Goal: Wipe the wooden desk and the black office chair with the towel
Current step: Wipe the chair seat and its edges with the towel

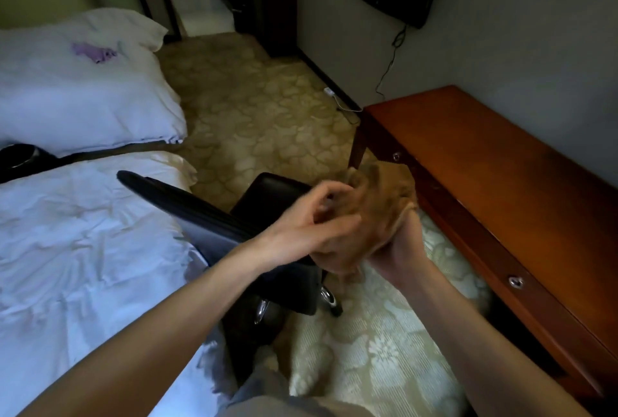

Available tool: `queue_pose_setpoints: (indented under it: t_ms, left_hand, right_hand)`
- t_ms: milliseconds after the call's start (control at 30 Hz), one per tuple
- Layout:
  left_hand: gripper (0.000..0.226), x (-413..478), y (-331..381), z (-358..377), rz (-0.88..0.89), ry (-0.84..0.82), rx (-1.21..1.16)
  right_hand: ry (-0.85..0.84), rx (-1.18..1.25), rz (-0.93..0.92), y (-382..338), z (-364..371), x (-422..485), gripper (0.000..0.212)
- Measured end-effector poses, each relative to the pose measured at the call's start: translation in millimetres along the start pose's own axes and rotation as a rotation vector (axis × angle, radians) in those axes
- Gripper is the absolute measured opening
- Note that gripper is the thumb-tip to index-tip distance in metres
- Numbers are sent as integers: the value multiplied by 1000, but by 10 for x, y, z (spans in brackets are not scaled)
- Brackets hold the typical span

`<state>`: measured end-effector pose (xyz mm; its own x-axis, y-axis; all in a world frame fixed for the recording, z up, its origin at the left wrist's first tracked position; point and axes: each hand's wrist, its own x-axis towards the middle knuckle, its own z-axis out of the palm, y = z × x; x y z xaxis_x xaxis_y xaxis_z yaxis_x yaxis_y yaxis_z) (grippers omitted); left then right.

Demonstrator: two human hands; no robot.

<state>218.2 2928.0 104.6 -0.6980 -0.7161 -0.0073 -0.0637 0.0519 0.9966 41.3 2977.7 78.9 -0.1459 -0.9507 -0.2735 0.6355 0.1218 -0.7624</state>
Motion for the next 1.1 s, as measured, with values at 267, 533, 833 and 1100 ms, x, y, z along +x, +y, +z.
queue_pose_setpoints:
  t_ms: [267,533,833,1100]
  left_hand:
    - [89,-65,-280,-1111,-139,-246,1209]
    - [44,-173,-1065,-1090,304,-168,1506]
    - [48,70,-967,-454,134,-207,1340]
    - [66,-348,-1027,-1555,182,-87,1364]
  right_hand:
    - [238,244,-43,85,-370,-107,37]
    - [272,41,74,328,-346,28,33]
    - [266,-825,289,395,-459,499,81]
    - [-11,-1300,346,47,20,532,49]
